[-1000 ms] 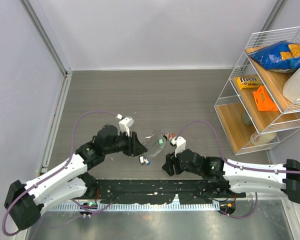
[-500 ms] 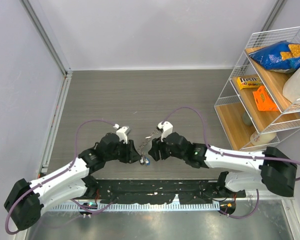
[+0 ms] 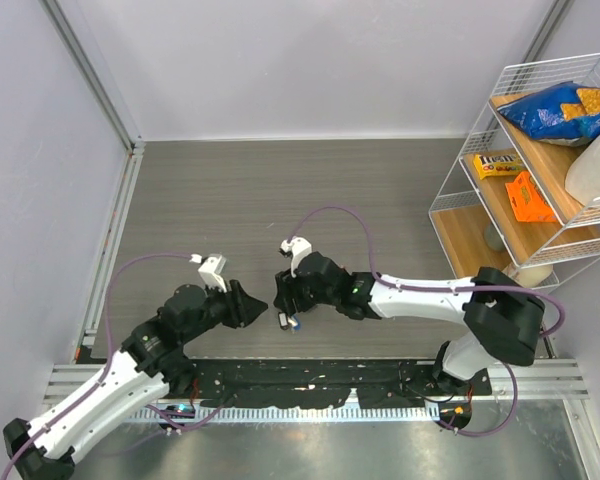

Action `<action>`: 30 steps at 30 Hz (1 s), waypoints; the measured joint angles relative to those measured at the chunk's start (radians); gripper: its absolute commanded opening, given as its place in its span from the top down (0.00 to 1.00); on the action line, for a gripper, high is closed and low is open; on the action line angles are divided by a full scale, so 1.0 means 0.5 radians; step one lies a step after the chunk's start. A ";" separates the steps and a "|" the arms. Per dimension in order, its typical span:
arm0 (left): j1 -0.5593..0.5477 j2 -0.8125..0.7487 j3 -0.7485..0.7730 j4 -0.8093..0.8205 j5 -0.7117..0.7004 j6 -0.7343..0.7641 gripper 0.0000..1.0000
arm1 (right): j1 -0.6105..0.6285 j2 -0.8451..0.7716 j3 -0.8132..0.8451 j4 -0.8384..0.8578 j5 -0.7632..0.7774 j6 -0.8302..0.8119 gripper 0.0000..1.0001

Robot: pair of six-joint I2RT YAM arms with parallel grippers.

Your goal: Put the keys on the keyring

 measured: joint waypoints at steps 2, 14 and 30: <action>0.000 -0.114 -0.002 -0.038 -0.049 -0.002 0.56 | 0.000 0.047 0.022 -0.028 -0.008 -0.005 0.46; 0.000 -0.200 -0.074 -0.140 -0.134 0.001 0.56 | 0.002 0.274 0.049 -0.116 -0.092 0.050 0.46; 0.000 -0.288 -0.076 -0.183 -0.134 0.005 0.56 | 0.070 0.047 -0.160 -0.294 0.353 0.212 0.94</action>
